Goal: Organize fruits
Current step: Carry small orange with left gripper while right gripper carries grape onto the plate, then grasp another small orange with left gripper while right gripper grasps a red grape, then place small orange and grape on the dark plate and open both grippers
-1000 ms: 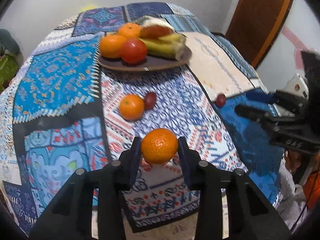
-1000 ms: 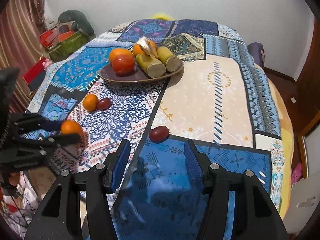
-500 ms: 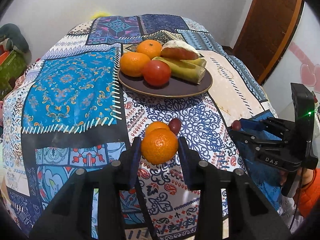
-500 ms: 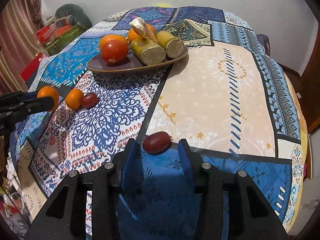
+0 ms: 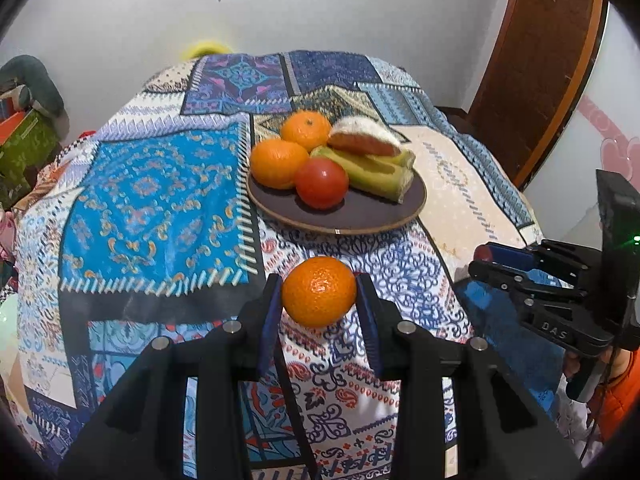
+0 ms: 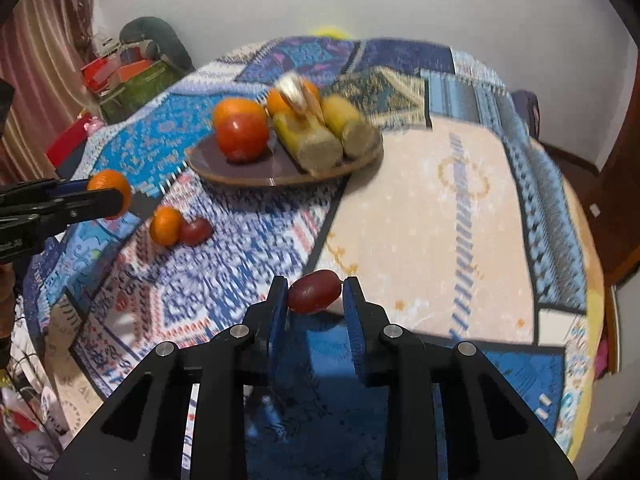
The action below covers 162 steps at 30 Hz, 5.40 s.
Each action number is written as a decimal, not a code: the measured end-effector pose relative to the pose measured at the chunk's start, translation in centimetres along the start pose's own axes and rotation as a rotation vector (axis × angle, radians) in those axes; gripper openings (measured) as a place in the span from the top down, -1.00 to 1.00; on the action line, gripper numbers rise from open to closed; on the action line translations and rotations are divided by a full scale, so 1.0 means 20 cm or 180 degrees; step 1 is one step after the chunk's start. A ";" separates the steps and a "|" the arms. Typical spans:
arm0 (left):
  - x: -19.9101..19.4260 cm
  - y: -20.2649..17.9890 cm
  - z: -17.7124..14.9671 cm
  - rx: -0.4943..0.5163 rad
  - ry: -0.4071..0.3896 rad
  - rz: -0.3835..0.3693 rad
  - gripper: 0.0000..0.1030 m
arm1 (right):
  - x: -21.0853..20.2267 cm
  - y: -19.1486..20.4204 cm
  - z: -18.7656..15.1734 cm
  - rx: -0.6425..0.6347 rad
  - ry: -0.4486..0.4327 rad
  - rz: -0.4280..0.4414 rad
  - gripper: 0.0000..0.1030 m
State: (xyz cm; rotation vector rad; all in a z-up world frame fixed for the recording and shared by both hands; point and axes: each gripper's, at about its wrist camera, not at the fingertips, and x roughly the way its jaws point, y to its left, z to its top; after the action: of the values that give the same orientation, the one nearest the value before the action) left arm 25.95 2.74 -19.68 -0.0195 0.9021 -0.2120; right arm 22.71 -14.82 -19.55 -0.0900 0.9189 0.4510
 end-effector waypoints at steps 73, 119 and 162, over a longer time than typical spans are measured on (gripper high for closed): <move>0.11 0.10 0.10 -0.0074 0.0071 0.0047 -0.04 | -0.01 0.21 0.31 -0.0269 -0.0344 0.0254 0.29; 0.16 0.21 -0.08 -0.0233 0.0131 -0.0049 0.42 | 0.34 0.42 0.13 -0.0520 0.0170 0.0326 0.50; 0.46 0.00 0.06 -0.0122 0.0407 -0.0147 0.27 | 0.11 0.07 0.22 -0.0056 -0.0292 0.0323 0.50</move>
State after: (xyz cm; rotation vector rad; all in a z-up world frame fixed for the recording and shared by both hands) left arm 32.45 0.99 -26.04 -0.0630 1.0339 -0.2410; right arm 26.53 -11.60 -18.35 -0.0383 0.8318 0.5532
